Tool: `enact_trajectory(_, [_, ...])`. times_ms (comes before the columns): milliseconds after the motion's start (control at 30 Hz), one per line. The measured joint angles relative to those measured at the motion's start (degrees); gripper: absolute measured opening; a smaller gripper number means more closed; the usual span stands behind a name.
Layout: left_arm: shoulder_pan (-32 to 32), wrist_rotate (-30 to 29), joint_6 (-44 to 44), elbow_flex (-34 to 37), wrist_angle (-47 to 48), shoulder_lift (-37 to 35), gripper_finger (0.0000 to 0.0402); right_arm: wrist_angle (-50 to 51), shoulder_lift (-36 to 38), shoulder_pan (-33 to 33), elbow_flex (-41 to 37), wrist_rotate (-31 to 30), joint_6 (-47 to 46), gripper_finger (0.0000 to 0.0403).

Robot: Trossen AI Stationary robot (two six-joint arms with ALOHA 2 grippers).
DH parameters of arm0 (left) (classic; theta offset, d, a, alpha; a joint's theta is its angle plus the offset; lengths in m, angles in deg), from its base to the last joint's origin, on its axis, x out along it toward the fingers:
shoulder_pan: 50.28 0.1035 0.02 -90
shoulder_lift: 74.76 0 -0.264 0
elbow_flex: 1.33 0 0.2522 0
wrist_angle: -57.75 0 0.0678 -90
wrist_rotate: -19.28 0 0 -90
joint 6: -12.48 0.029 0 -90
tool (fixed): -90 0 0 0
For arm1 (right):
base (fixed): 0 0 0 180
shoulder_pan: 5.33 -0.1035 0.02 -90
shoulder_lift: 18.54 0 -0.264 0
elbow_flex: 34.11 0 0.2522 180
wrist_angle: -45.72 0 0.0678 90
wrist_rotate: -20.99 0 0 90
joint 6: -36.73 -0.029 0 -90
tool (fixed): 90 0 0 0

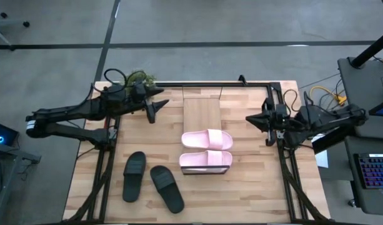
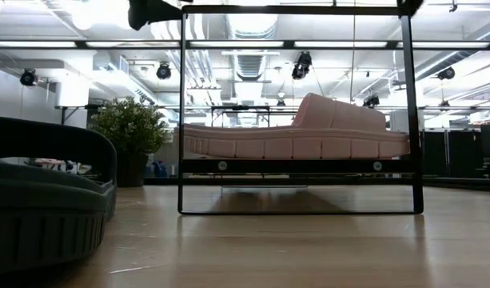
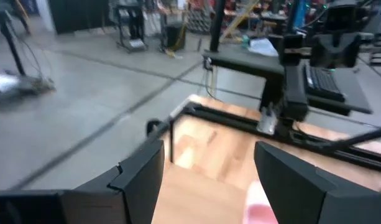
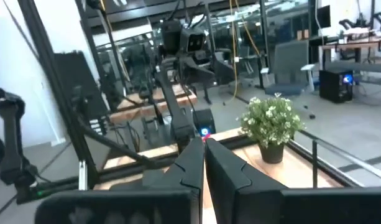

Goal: Pick and place slides into the shelf
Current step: Put the right black slide on the shelf

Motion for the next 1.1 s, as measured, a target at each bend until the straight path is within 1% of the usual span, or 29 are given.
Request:
enact_trajectory(100, [0.0,1.9,-0.8,0.0,4.3,-1.9,0.0235,-1.9,1.7,0.0,-3.7,-0.3,-0.4,0.0008])
enact_trajectory(267, [0.0,2.9,-2.2,0.0,12.4,-5.2,0.0235,-2.3,2.9,0.1,-6.5,-0.5,-0.8,0.0008])
enact_trajectory(433, [0.0,2.8,-3.7,0.3,14.6,-7.9,0.0235,-1.2,4.9,0.1,-8.4,-0.3,-1.8,0.0008])
enact_trajectory(533, [0.0,4.4,-5.4,1.3,17.3,-8.9,0.0235,-1.1,6.5,0.1,-9.5,-0.7,-3.0,0.0008])
enact_trajectory(700, [0.0,13.2,-12.3,3.8,26.5,-10.2,0.0235,-1.5,7.5,0.1,-10.0,-1.6,-8.5,0.0008])
enact_trajectory(800, [0.0,20.2,-17.0,4.9,30.7,-9.9,0.0235,-2.0,7.0,0.1,-9.7,-1.6,-10.1,0.0008])
enact_trajectory(1000, [0.0,33.6,-23.6,8.4,30.6,-6.4,0.0235,-2.1,5.1,0.1,-8.8,-1.8,-10.6,0.0009])
enact_trajectory(1100, [0.0,38.0,-24.4,10.7,30.8,-3.4,0.0235,-2.2,4.1,0.1,-8.2,-1.8,-10.6,0.0009])
